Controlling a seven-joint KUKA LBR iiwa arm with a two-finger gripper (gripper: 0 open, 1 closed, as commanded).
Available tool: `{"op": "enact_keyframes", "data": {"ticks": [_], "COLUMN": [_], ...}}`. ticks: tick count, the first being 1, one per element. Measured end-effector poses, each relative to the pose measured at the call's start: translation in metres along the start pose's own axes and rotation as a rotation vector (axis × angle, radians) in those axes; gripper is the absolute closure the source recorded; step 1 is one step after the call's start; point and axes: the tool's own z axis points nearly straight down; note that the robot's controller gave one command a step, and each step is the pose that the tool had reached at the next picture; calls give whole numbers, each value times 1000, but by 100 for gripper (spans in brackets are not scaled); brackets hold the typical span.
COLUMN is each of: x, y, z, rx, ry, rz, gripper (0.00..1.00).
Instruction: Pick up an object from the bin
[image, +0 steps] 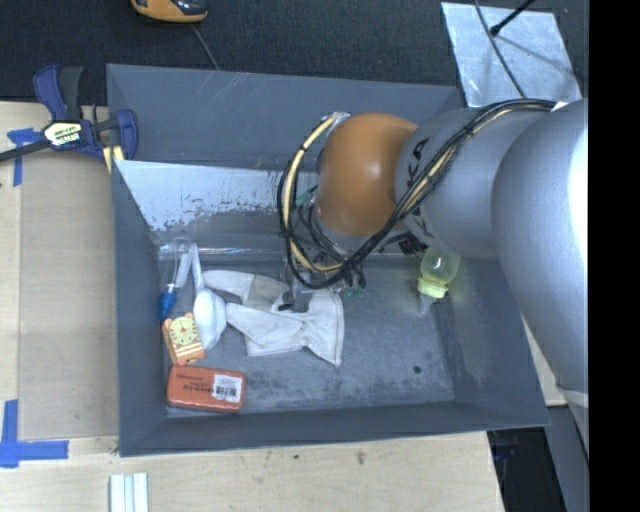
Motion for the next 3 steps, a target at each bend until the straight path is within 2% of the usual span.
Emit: {"op": "enact_keyframes", "data": {"ticks": [1, 2, 3], "x": [0, 0, 1], "y": [0, 1, -25], "z": [-54, -75, -62], "rx": [1, 0, 0], "ry": [8, 0, 3], "rz": [2, 0, -317], "gripper": [100, 100, 100]}}
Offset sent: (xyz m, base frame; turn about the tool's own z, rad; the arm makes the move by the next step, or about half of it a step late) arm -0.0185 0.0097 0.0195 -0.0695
